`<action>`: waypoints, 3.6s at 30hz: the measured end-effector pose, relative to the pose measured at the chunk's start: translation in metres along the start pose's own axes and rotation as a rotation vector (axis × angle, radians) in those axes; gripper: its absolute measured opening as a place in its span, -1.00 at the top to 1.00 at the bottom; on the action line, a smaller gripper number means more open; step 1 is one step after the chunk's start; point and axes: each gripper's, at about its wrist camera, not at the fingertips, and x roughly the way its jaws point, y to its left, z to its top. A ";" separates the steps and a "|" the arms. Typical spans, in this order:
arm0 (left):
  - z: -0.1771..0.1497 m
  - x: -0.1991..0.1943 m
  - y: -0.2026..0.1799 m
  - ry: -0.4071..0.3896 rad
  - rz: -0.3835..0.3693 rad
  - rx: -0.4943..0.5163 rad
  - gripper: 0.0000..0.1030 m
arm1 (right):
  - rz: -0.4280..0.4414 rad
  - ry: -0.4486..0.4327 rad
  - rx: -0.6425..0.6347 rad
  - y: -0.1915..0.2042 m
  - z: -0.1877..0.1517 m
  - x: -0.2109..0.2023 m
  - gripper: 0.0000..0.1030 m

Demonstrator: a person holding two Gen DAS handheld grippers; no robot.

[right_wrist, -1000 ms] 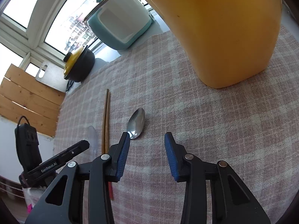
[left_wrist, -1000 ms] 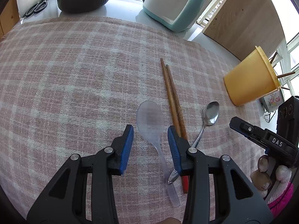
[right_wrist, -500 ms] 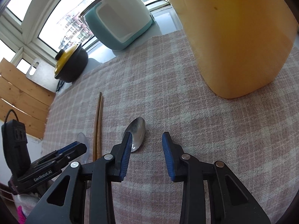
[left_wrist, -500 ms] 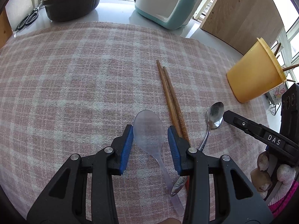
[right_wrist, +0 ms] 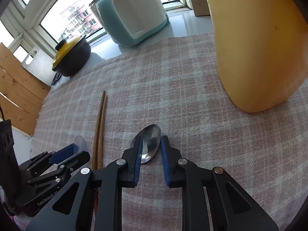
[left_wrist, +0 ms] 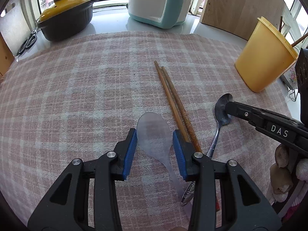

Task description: Organize utensils

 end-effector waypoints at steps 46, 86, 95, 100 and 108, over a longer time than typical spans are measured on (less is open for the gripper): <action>-0.019 -0.026 0.045 -0.076 -0.066 -0.169 0.29 | -0.166 0.258 -0.333 0.081 -0.017 0.017 0.64; -0.027 -0.098 -0.038 -0.188 -0.001 -0.152 0.29 | 0.068 0.044 -0.496 0.028 -0.026 -0.083 0.94; -0.029 -0.117 -0.074 -0.227 0.037 -0.166 0.29 | 0.119 -0.054 -0.572 0.012 -0.030 -0.122 0.94; -0.027 -0.131 -0.092 -0.257 0.051 -0.162 0.29 | 0.134 -0.097 -0.593 0.006 -0.028 -0.139 0.94; -0.006 -0.153 -0.115 -0.322 0.059 -0.141 0.29 | 0.161 -0.165 -0.601 -0.007 -0.012 -0.174 0.94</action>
